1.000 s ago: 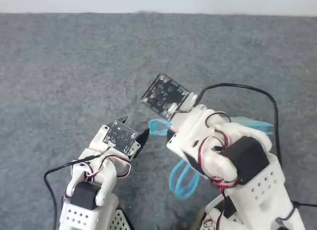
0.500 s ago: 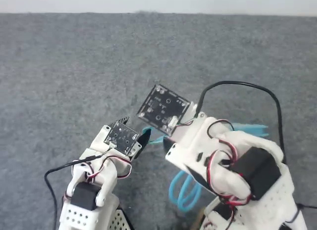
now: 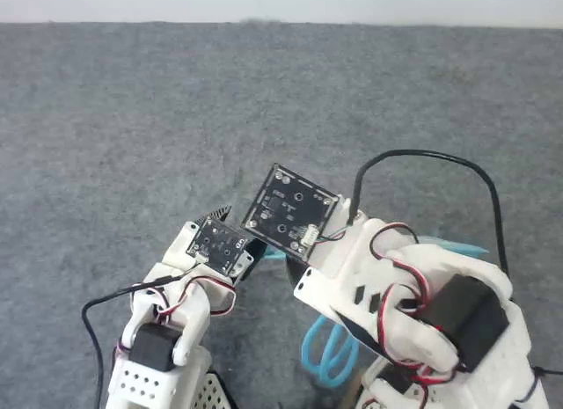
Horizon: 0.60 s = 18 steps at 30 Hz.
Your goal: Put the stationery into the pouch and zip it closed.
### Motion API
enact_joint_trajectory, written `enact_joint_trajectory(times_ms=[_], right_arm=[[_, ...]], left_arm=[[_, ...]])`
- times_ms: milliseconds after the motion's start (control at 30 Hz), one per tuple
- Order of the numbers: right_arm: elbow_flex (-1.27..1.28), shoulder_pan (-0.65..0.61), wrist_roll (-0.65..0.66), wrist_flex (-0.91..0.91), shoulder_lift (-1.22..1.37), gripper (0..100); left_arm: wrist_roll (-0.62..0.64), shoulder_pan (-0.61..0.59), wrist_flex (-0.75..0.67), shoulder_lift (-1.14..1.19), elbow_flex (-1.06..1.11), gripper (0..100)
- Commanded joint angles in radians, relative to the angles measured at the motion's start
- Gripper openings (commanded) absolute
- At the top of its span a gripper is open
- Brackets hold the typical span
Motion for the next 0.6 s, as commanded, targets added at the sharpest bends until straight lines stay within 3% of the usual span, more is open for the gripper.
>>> enact_joint_trajectory(times_ms=[0,200,400,567], right_arm=[[-0.058,-0.027,0.025,0.033,-0.056,0.6],[-0.058,-0.027,0.025,0.033,-0.056,0.6],[-0.058,-0.093,0.025,0.033,-0.056,0.6],[-0.058,-0.101,0.025,0.033,-0.056,0.6]], left_arm=[[-0.011,0.008,-0.023,0.006,-0.002,24],[-0.009,0.025,-0.021,0.011,0.001,32],[-0.011,0.161,-0.015,0.008,0.036,29],[-0.011,0.166,-0.017,0.006,0.036,29]])
